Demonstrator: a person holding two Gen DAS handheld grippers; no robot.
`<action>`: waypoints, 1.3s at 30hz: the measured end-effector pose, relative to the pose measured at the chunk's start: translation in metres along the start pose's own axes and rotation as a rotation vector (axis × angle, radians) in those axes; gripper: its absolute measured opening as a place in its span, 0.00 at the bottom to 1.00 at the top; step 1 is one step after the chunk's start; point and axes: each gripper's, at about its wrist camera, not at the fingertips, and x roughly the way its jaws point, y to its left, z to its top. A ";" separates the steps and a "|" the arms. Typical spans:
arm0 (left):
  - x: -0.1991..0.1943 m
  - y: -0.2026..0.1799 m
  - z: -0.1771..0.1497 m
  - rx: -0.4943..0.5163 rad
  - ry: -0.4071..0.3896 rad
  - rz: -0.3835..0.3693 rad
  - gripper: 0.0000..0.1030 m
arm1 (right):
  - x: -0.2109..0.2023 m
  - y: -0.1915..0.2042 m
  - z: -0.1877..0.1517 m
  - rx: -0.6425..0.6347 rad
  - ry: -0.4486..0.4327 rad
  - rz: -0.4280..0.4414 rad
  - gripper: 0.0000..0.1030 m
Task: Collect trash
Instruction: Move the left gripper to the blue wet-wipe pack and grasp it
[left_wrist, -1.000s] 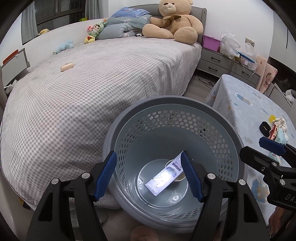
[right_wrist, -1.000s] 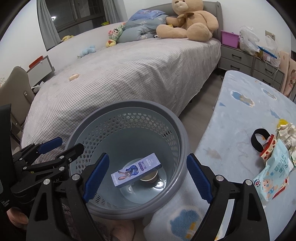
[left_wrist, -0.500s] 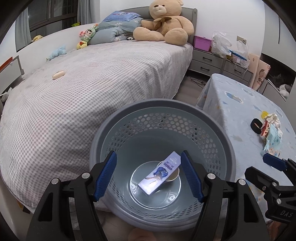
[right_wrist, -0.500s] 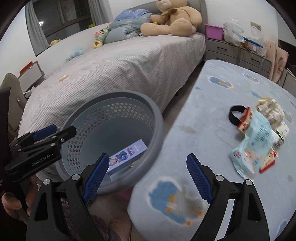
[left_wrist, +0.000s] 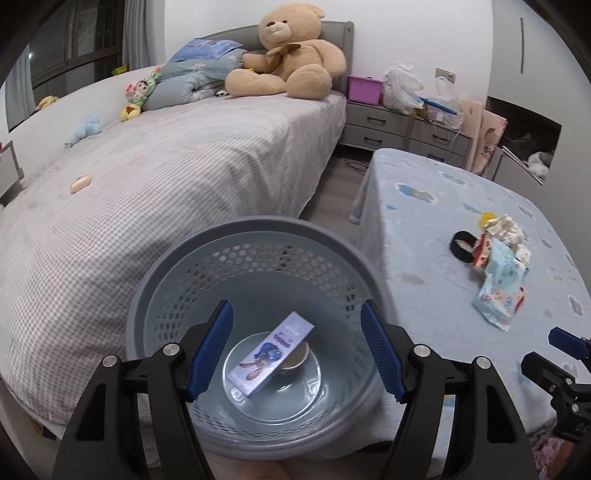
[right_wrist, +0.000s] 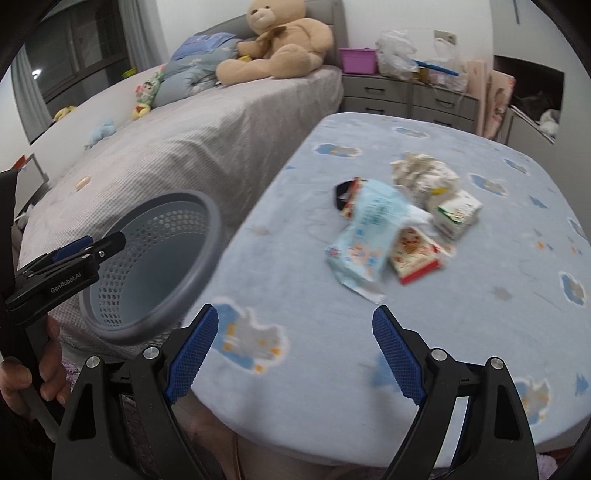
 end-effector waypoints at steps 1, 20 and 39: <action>-0.001 -0.006 0.000 0.009 -0.004 -0.008 0.69 | -0.005 -0.008 -0.001 0.012 -0.003 -0.016 0.82; 0.000 -0.109 -0.003 0.212 -0.008 -0.148 0.69 | -0.013 -0.125 0.016 0.112 -0.032 -0.106 0.84; 0.056 -0.223 -0.007 0.312 0.103 -0.199 0.69 | 0.013 -0.202 0.048 0.177 -0.113 -0.001 0.84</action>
